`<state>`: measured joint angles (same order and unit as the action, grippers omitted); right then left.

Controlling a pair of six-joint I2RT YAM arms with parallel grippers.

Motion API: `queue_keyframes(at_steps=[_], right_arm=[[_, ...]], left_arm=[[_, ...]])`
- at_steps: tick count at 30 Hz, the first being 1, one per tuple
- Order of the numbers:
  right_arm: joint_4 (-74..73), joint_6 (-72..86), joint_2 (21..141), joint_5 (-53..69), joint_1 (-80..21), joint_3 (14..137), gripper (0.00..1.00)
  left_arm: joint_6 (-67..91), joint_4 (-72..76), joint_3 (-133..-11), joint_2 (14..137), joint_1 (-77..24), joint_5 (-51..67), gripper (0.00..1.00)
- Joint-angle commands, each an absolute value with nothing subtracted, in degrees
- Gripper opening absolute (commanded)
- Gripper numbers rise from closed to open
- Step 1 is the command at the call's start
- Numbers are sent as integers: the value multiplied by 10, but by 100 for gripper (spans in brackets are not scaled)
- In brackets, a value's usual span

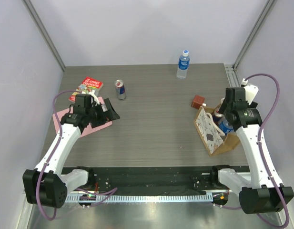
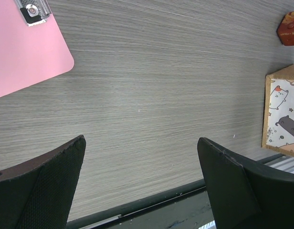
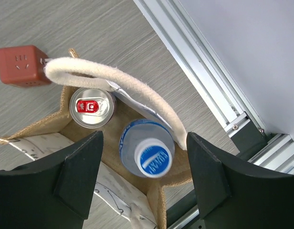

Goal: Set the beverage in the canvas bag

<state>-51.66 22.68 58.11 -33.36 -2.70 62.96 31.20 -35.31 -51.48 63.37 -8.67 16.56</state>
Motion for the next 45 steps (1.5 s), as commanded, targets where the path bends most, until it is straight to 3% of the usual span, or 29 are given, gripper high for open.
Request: queue_keyframes(at_steps=[1, 13, 19, 23, 30, 35, 45], right_arm=[[-537, 232, 576, -335, -25, 691, 75], [-523, 195, 628, -63, -47, 863, 71], [-413, 195, 742, -126, -160, 917, 73], [-340, 184, 857, -164, -170, 979, 77], [-316, 151, 1091, -229, -170, 1196, 99], [-310, 120, 1223, -251, -168, 1319, 100], [-247, 101, 1342, -276, -151, 1379, 100]], left_arm=[[313, -330, -515, 625, -91, 178, 100], [304, -325, -515, 591, -91, 182, 100], [304, -320, -514, 578, -91, 185, 100], [306, -318, -511, 579, -91, 188, 100], [306, -317, -512, 581, -91, 197, 100], [306, -317, -511, 580, -91, 200, 100], [309, -312, -511, 587, -91, 212, 100]])
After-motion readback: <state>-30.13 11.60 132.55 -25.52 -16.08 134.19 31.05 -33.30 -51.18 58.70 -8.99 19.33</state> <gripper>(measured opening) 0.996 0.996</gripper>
